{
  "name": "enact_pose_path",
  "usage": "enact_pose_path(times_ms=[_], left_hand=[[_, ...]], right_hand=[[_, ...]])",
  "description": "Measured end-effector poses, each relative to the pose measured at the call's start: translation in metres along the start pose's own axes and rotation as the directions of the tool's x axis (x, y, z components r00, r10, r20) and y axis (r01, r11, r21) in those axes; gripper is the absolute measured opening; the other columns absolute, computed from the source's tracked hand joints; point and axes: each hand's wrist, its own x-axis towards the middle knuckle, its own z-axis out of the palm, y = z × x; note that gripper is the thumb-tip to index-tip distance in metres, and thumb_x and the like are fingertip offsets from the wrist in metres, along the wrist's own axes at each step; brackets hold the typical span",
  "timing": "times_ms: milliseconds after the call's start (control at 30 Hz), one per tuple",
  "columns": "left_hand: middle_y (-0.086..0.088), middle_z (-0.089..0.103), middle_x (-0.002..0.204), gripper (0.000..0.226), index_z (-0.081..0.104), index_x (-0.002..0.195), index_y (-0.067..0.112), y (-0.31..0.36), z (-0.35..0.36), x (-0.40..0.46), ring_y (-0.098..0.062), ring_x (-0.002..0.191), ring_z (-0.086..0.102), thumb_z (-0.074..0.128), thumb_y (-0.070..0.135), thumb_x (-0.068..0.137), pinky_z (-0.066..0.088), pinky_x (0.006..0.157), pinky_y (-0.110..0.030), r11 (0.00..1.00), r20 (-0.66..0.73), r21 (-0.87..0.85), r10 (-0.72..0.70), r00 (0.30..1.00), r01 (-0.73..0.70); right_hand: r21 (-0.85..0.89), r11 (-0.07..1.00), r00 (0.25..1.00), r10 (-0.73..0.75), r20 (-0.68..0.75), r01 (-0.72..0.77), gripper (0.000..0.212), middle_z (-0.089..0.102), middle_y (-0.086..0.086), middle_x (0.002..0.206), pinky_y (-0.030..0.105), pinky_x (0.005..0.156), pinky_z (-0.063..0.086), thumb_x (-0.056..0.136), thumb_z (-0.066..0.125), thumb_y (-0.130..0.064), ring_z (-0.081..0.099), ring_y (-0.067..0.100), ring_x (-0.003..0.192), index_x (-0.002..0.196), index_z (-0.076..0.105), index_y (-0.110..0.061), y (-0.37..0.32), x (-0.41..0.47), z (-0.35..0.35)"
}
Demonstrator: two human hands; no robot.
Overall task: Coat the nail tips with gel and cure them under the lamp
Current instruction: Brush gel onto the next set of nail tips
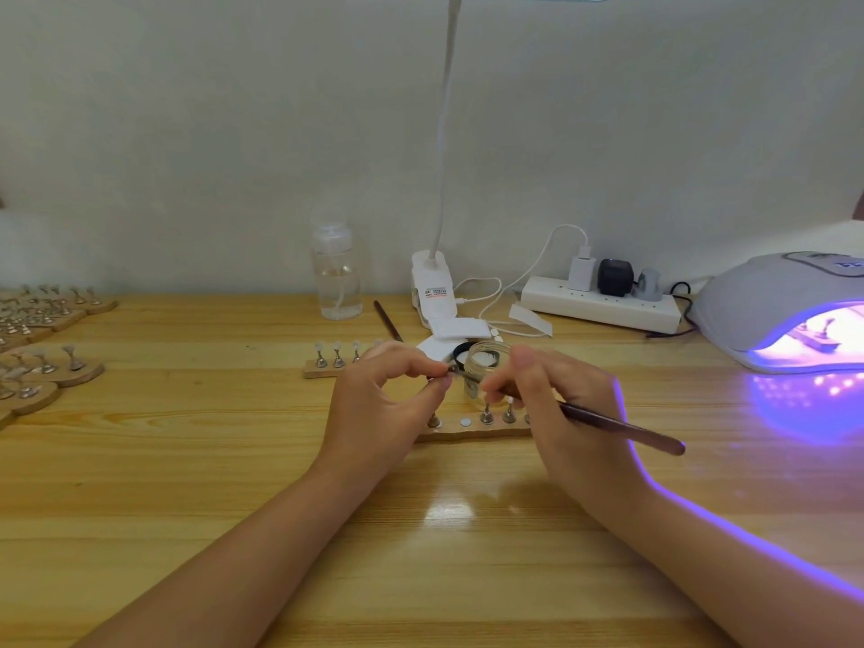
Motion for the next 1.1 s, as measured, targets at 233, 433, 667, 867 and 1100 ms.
enact_pose_path(times_ms=[233, 433, 667, 867, 1100], left_hand=[[0.000, 0.066, 0.075, 0.022, 0.069, 0.072, 0.021, 0.0004, -0.0011, -0.0003, -0.017, 0.079, 0.060, 0.075, 0.000, 0.069, 0.044, 0.077, -0.017, 1.000, 0.010, 0.003, 0.005, 1.000, -0.005], [0.002, 0.066, 0.074, 0.026, 0.067, 0.071, 0.025, 0.0003, -0.0007, -0.0002, -0.014, 0.078, 0.059, 0.074, 0.000, 0.069, 0.044, 0.076, -0.016, 1.000, 0.003, -0.008, -0.012, 1.000, 0.012], [0.004, 0.066, 0.073, 0.028, 0.066, 0.069, 0.028, 0.0010, -0.0011, -0.0004, -0.014, 0.076, 0.060, 0.074, 0.000, 0.070, 0.044, 0.075, -0.015, 1.000, -0.008, -0.011, -0.006, 1.000, 0.006], [0.003, 0.067, 0.073, 0.023, 0.068, 0.070, 0.023, 0.0011, -0.0006, -0.0002, -0.015, 0.076, 0.061, 0.073, 0.000, 0.070, 0.046, 0.076, -0.019, 1.000, -0.009, -0.019, -0.009, 1.000, 0.009], [0.007, 0.068, 0.076, 0.012, 0.071, 0.077, 0.017, 0.0015, -0.0005, 0.0004, -0.008, 0.076, 0.061, 0.073, 0.006, 0.072, 0.045, 0.076, -0.016, 0.999, 0.010, 0.002, 0.032, 0.999, -0.032]], right_hand=[[-0.048, 0.999, 0.999, -0.025, -0.023, 0.024, 0.041, 0.065, -0.008, 0.067, 0.024, 0.066, 0.050, 0.090, 0.037, -0.033, 0.061, 0.004, 0.068, 0.070, 0.068, -0.015, -0.0007, 0.0004, -0.0004], [-0.011, 1.000, 0.999, -0.018, -0.049, 0.017, 0.039, 0.065, -0.007, 0.065, 0.023, 0.062, 0.050, 0.091, 0.035, -0.034, 0.062, 0.005, 0.065, 0.070, 0.066, -0.021, -0.0008, -0.0001, -0.0005], [0.040, 0.999, 0.998, 0.003, -0.055, -0.001, 0.039, 0.064, -0.006, 0.061, 0.024, 0.060, 0.050, 0.090, 0.035, -0.037, 0.062, 0.007, 0.062, 0.068, 0.065, -0.026, -0.0012, -0.0010, 0.0003], [0.083, 0.996, 0.998, 0.046, -0.041, -0.043, 0.041, 0.063, -0.004, 0.057, 0.024, 0.059, 0.049, 0.089, 0.035, -0.040, 0.061, 0.008, 0.058, 0.063, 0.064, -0.027, -0.0032, -0.0013, 0.0018], [0.106, 0.993, 0.998, 0.059, -0.007, -0.058, 0.043, 0.063, 0.001, 0.056, 0.024, 0.060, 0.050, 0.089, 0.037, -0.040, 0.061, 0.010, 0.057, 0.063, 0.066, -0.021, -0.0046, -0.0003, 0.0014]])
